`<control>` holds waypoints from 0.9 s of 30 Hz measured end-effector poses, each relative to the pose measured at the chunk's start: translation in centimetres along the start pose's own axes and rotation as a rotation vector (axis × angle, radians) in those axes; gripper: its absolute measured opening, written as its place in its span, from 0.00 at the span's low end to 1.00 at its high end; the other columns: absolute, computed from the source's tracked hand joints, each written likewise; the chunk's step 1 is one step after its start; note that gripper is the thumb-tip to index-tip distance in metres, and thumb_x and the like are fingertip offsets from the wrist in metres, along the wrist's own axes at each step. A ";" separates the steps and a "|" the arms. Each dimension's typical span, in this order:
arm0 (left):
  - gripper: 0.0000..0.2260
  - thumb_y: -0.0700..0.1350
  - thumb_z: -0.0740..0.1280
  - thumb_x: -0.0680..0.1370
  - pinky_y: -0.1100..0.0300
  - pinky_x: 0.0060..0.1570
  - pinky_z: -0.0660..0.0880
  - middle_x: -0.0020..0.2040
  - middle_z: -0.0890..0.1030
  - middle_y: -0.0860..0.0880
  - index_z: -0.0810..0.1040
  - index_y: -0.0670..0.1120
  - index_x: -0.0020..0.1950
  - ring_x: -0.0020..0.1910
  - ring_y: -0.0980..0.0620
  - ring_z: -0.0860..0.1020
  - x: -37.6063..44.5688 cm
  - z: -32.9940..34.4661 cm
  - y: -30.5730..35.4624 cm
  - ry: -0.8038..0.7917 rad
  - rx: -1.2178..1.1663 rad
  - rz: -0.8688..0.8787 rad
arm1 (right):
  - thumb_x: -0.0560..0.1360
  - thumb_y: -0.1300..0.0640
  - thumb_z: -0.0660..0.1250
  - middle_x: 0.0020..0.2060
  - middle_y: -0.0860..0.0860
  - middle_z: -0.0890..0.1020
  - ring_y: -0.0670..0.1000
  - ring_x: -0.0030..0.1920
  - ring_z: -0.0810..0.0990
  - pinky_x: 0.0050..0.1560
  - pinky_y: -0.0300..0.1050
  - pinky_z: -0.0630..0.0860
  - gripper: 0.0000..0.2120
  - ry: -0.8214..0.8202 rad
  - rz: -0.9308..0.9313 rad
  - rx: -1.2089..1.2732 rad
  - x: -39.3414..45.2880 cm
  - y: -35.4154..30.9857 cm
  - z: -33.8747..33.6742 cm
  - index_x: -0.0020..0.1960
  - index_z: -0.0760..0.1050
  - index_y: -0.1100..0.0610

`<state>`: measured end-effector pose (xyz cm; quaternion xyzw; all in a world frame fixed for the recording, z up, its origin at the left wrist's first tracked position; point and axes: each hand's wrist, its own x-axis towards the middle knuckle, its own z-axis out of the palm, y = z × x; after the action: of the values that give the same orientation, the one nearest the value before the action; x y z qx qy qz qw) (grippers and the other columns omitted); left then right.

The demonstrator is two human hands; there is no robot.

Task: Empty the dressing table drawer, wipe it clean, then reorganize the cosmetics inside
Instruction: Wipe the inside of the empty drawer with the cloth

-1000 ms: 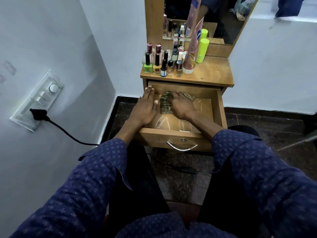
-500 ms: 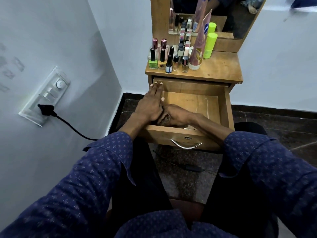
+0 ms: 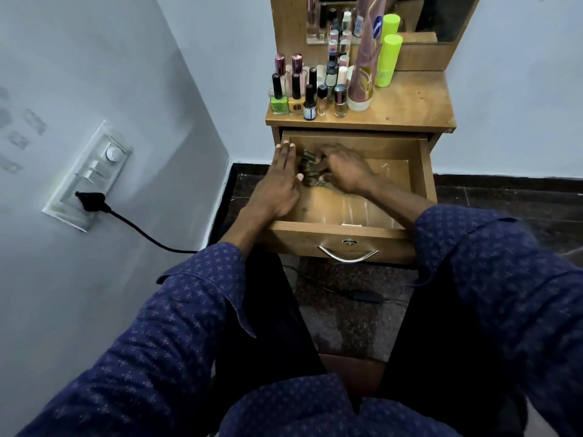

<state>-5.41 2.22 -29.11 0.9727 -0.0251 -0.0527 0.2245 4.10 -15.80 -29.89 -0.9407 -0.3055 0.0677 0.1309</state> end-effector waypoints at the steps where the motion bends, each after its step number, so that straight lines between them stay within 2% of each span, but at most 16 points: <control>1: 0.32 0.50 0.54 0.89 0.52 0.80 0.42 0.86 0.38 0.43 0.40 0.41 0.86 0.85 0.46 0.38 0.2 0.2 0.0 -0.008 0.006 -0.005 | 0.76 0.59 0.74 0.65 0.54 0.80 0.57 0.66 0.78 0.64 0.51 0.76 0.17 -0.025 -0.040 0.009 -0.5 -0.5 -0.1 0.64 0.79 0.53; 4: 0.33 0.52 0.55 0.88 0.51 0.80 0.38 0.85 0.35 0.43 0.40 0.40 0.86 0.84 0.45 0.35 0.6 0.6 -0.1 -0.027 0.033 -0.019 | 0.73 0.58 0.77 0.55 0.48 0.84 0.50 0.51 0.83 0.50 0.43 0.77 0.14 -0.225 -0.185 0.063 -2.1 -1.4 0.8 0.58 0.84 0.50; 7: 0.34 0.54 0.54 0.88 0.49 0.80 0.38 0.85 0.33 0.43 0.38 0.41 0.85 0.84 0.45 0.34 0.6 1.0 -0.3 -0.034 0.041 0.001 | 0.73 0.62 0.76 0.54 0.45 0.83 0.49 0.51 0.83 0.54 0.47 0.80 0.16 -0.362 -0.296 0.143 -4.1 -1.3 1.6 0.55 0.87 0.44; 10: 0.35 0.55 0.53 0.88 0.48 0.80 0.38 0.84 0.32 0.43 0.38 0.40 0.85 0.84 0.44 0.33 0.6 1.0 -0.5 -0.036 0.054 0.006 | 0.70 0.58 0.81 0.52 0.42 0.82 0.47 0.52 0.81 0.53 0.45 0.79 0.16 -0.423 -0.276 0.143 -4.0 0.0 0.6 0.53 0.87 0.42; 12: 0.35 0.56 0.52 0.88 0.47 0.81 0.38 0.84 0.32 0.43 0.38 0.40 0.85 0.83 0.44 0.33 0.6 0.9 -0.4 -0.048 0.058 0.002 | 0.70 0.54 0.80 0.51 0.40 0.81 0.45 0.51 0.81 0.52 0.45 0.79 0.15 -0.331 -0.198 0.151 -3.2 1.9 0.0 0.52 0.83 0.41; 15: 0.35 0.56 0.53 0.88 0.46 0.82 0.38 0.84 0.32 0.43 0.38 0.40 0.85 0.83 0.44 0.33 0.6 0.8 -0.3 -0.053 0.050 -0.001 | 0.76 0.52 0.73 0.57 0.48 0.82 0.52 0.58 0.82 0.58 0.52 0.80 0.11 -0.064 -0.019 0.113 -2.0 4.6 -1.2 0.58 0.80 0.45; 17: 0.35 0.57 0.53 0.88 0.45 0.83 0.39 0.84 0.32 0.43 0.39 0.40 0.85 0.84 0.44 0.33 0.6 0.8 -0.3 -0.053 0.047 0.002 | 0.77 0.55 0.74 0.61 0.52 0.83 0.54 0.62 0.81 0.63 0.53 0.77 0.12 -0.011 0.024 0.011 -2.2 4.4 -2.3 0.60 0.82 0.51; 19: 0.35 0.57 0.53 0.88 0.43 0.83 0.41 0.84 0.33 0.43 0.38 0.40 0.85 0.84 0.44 0.33 0.7 0.9 -0.5 -0.052 0.048 0.011 | 0.78 0.59 0.73 0.59 0.55 0.83 0.55 0.59 0.81 0.60 0.51 0.77 0.11 -0.023 0.023 -0.010 -2.7 3.5 -2.5 0.60 0.80 0.56; 21: 0.36 0.58 0.53 0.88 0.41 0.83 0.43 0.84 0.33 0.42 0.38 0.39 0.85 0.84 0.43 0.33 0.8 1.0 -0.7 -0.053 0.046 0.022 | 0.77 0.59 0.74 0.55 0.53 0.83 0.52 0.54 0.80 0.53 0.45 0.75 0.10 -0.093 -0.004 0.028 -3.8 2.6 -1.8 0.58 0.79 0.56; 24: 0.37 0.59 0.53 0.87 0.41 0.83 0.43 0.84 0.32 0.42 0.38 0.39 0.85 0.83 0.43 0.33 0.8 1.0 -0.8 -0.055 0.049 0.032 | 0.71 0.59 0.80 0.47 0.38 0.83 0.45 0.49 0.82 0.46 0.41 0.76 0.13 -0.336 -0.066 0.157 -6.3 2.1 -0.9 0.53 0.83 0.47; 25: 0.38 0.59 0.53 0.87 0.41 0.83 0.42 0.84 0.32 0.42 0.38 0.39 0.85 0.83 0.43 0.32 0.8 1.1 -0.8 -0.056 0.052 0.032 | 0.72 0.60 0.80 0.46 0.36 0.83 0.44 0.48 0.83 0.46 0.39 0.77 0.14 -0.406 -0.077 0.195 -6.9 2.0 -0.8 0.51 0.83 0.45; 27: 0.38 0.59 0.54 0.87 0.42 0.83 0.42 0.84 0.32 0.42 0.38 0.39 0.85 0.83 0.43 0.32 0.7 1.1 -0.7 -0.057 0.055 0.027 | 0.71 0.63 0.80 0.45 0.38 0.84 0.46 0.48 0.84 0.49 0.37 0.79 0.14 -0.508 -0.033 0.226 -7.0 2.4 -1.5 0.48 0.83 0.45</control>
<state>-4.81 2.31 -30.51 0.9762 -0.0462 -0.0767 0.1977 0.15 -22.16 -28.83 -0.8678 -0.3344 0.3329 0.1554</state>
